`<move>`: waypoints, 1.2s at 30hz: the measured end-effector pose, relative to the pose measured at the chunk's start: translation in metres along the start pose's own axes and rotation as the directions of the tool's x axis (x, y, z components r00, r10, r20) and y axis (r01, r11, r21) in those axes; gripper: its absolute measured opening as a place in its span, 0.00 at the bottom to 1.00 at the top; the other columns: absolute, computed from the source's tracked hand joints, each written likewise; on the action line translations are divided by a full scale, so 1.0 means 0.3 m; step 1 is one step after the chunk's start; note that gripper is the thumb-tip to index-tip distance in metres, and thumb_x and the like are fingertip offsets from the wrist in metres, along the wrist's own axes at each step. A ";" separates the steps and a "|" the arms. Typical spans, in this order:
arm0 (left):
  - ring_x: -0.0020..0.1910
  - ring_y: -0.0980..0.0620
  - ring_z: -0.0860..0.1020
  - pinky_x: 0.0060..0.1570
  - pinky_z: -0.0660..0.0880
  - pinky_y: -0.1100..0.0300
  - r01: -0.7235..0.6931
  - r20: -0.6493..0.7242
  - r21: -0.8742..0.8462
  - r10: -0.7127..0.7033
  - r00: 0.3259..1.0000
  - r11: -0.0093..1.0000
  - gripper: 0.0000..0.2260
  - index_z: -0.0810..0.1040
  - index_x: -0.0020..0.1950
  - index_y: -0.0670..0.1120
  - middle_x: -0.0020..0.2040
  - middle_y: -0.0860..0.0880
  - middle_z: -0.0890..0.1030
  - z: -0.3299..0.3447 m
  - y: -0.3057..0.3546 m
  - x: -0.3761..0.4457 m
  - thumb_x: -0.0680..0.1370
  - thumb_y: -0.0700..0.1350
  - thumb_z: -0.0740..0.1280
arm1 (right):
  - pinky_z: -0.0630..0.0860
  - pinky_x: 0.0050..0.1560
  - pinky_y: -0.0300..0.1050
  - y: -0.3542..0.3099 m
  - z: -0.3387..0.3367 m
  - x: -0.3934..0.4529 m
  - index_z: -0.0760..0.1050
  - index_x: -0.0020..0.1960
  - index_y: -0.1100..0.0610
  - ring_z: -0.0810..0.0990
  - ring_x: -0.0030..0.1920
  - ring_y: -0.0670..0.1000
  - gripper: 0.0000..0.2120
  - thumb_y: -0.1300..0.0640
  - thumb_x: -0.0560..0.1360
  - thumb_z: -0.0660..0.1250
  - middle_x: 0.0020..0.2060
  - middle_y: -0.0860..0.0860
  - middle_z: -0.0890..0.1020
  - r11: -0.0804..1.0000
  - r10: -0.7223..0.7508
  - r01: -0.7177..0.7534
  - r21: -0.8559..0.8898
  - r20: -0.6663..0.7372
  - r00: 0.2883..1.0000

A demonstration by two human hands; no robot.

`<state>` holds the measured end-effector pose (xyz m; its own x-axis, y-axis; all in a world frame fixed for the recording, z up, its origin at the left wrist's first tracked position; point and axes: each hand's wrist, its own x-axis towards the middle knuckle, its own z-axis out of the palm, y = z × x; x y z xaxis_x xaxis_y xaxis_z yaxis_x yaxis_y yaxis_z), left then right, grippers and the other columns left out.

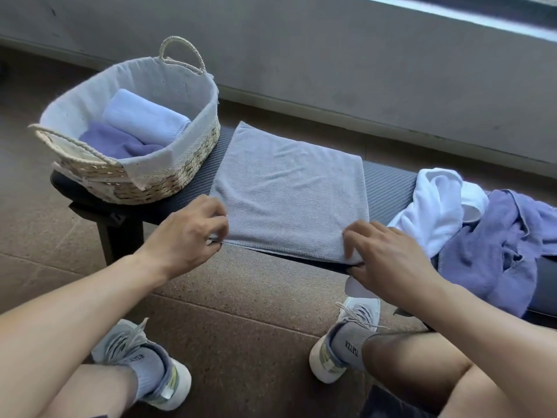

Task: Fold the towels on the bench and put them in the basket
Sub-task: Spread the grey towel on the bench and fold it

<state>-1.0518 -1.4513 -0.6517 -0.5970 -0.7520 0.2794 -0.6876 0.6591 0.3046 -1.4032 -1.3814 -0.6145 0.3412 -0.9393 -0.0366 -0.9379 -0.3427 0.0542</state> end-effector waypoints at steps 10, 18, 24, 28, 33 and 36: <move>0.39 0.52 0.72 0.39 0.73 0.52 0.146 0.054 -0.095 -0.142 0.988 0.985 0.20 0.69 0.34 0.54 0.34 0.56 0.73 -0.035 -0.024 0.042 0.62 0.29 0.70 | 0.75 0.40 0.47 -0.016 0.042 -0.014 0.73 0.44 0.47 0.79 0.49 0.51 0.15 0.53 0.64 0.78 0.51 0.43 0.77 0.995 0.073 -0.068 0.078 -0.065 0.995; 0.36 0.55 0.72 0.39 0.73 0.50 0.287 0.190 -0.075 -0.269 0.944 0.955 0.19 0.72 0.42 0.54 0.34 0.52 0.73 -0.074 -0.024 0.046 0.63 0.30 0.65 | 0.75 0.41 0.50 0.006 -0.007 -0.011 0.66 0.46 0.46 0.80 0.48 0.52 0.12 0.56 0.71 0.69 0.45 0.45 0.83 0.975 0.124 -0.109 0.194 -0.065 0.990; 0.47 0.54 0.73 0.46 0.75 0.52 0.156 0.195 -0.003 -0.153 0.969 0.988 0.18 0.71 0.35 0.56 0.43 0.58 0.74 -0.099 -0.032 0.037 0.63 0.32 0.70 | 0.67 0.44 0.40 -0.023 -0.056 -0.002 0.78 0.57 0.42 0.80 0.51 0.46 0.14 0.56 0.73 0.68 0.47 0.40 0.82 0.981 0.081 -0.077 0.180 -0.012 0.997; 0.58 0.59 0.76 0.58 0.73 0.57 0.181 0.253 -0.042 -0.165 0.953 0.983 0.16 0.71 0.34 0.54 0.56 0.63 0.78 -0.139 -0.041 0.026 0.63 0.32 0.68 | 0.76 0.47 0.41 -0.031 -0.083 -0.004 0.82 0.51 0.42 0.80 0.47 0.42 0.09 0.53 0.73 0.70 0.44 0.37 0.82 0.941 0.004 -0.030 0.336 0.076 0.997; 0.54 0.65 0.79 0.55 0.71 0.67 0.329 0.318 -0.186 -0.260 0.912 0.926 0.11 0.72 0.38 0.55 0.51 0.64 0.84 -0.211 -0.024 0.031 0.67 0.42 0.72 | 0.75 0.47 0.43 -0.027 -0.089 0.011 0.80 0.48 0.47 0.79 0.44 0.43 0.03 0.49 0.75 0.72 0.41 0.40 0.82 0.891 -0.046 0.042 0.453 -0.002 0.999; 0.47 0.64 0.82 0.51 0.75 0.64 0.359 0.280 -0.249 -0.288 0.916 0.899 0.12 0.72 0.38 0.54 0.44 0.64 0.85 -0.235 -0.014 0.033 0.71 0.40 0.74 | 0.75 0.45 0.49 -0.019 -0.094 0.022 0.76 0.46 0.49 0.80 0.40 0.48 0.05 0.49 0.78 0.71 0.37 0.45 0.83 0.801 0.043 0.006 0.599 -0.067 0.997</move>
<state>-1.0257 -1.4607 -0.5861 -0.4640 -0.8816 -0.0869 -0.7300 0.3249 0.6013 -1.3938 -1.3861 -0.5868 0.3041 -0.9521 0.0331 -0.7868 -0.2706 -0.5547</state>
